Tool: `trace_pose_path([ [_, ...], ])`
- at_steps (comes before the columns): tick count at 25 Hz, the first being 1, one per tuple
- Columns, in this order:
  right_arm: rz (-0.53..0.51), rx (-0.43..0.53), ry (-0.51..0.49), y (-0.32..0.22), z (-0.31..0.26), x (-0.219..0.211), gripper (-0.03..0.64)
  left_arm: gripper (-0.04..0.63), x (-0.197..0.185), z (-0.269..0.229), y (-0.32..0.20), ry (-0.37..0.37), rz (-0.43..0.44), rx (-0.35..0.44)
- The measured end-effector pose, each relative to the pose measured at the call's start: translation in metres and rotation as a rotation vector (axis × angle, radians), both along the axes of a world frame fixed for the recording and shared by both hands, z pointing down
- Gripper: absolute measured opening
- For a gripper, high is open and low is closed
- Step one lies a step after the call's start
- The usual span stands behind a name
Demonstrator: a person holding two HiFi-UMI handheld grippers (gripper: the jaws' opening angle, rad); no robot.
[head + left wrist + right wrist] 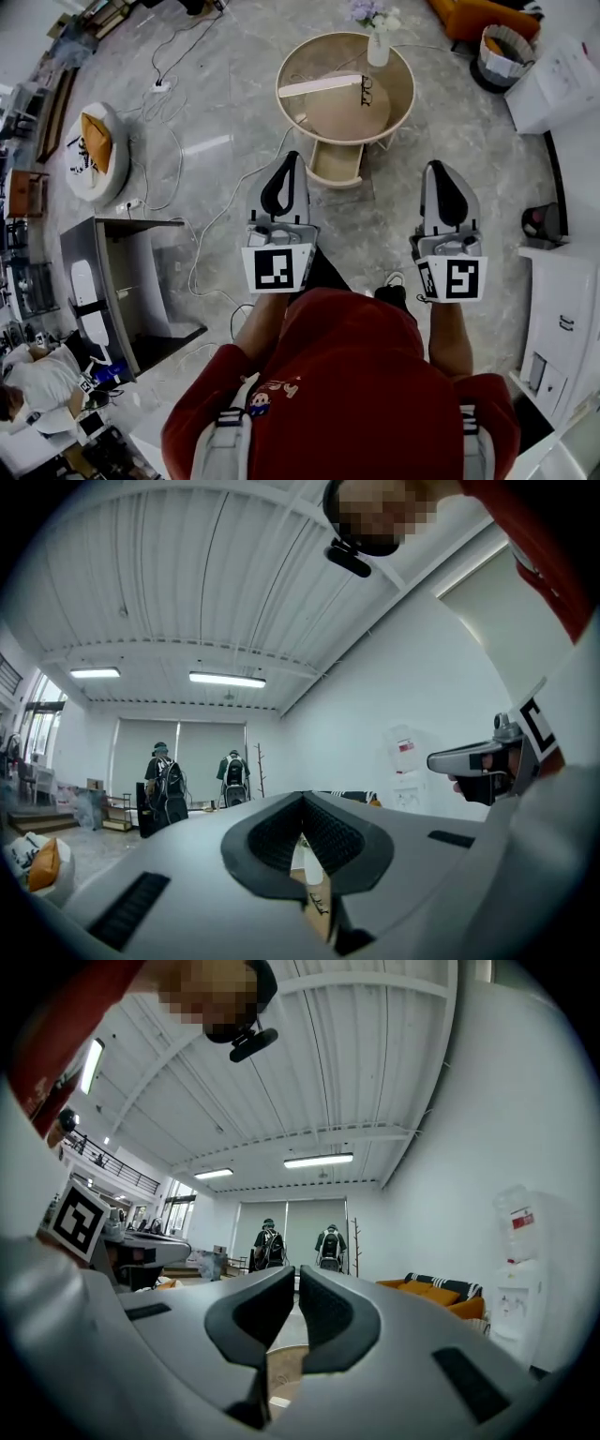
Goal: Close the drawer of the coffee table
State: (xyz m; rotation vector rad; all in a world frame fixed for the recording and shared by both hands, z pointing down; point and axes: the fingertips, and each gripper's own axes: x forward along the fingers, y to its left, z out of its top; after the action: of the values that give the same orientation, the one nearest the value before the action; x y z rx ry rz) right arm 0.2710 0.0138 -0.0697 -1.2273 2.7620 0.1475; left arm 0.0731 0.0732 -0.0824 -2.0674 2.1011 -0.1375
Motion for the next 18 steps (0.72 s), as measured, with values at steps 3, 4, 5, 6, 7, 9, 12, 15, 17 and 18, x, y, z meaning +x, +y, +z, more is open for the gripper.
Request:
trace_pose_path([
  [3,0.064,-0.010,-0.028,-0.015,0.007,-0.062,0.029,0.012,-0.059,0.007,-0.027,-0.073,0.101,0.020],
  [4,0.083,-0.021,-0.035,-0.020,0.010,-0.083,0.028,0.012,-0.078,0.007,-0.036,-0.081,0.132,0.035],
  [5,0.102,-0.041,-0.040,-0.025,0.015,-0.102,0.028,0.012,-0.095,0.007,-0.044,-0.086,0.161,0.048],
  [6,0.121,-0.064,-0.043,-0.029,0.019,-0.120,0.029,0.012,-0.110,0.007,-0.052,-0.089,0.189,0.058],
  [7,0.138,-0.083,-0.046,-0.034,0.023,-0.135,0.028,0.012,-0.123,0.008,-0.060,-0.086,0.214,0.062],
  [9,0.166,-0.108,-0.045,-0.042,0.028,-0.160,0.028,0.012,-0.146,0.018,-0.074,-0.068,0.249,0.045],
  [12,0.207,-0.143,-0.038,-0.043,0.038,-0.178,0.029,0.012,-0.166,0.039,-0.080,-0.042,0.279,0.003],
  [15,0.238,-0.156,-0.037,-0.044,0.044,-0.178,0.029,0.012,-0.166,0.048,-0.084,-0.030,0.300,0.013],
  [17,0.252,-0.154,-0.037,-0.044,0.047,-0.173,0.029,0.012,-0.160,0.048,-0.081,-0.036,0.302,0.029],
  [18,0.256,-0.150,-0.033,-0.044,0.049,-0.170,0.028,0.012,-0.156,0.047,-0.079,-0.044,0.299,0.031],
])
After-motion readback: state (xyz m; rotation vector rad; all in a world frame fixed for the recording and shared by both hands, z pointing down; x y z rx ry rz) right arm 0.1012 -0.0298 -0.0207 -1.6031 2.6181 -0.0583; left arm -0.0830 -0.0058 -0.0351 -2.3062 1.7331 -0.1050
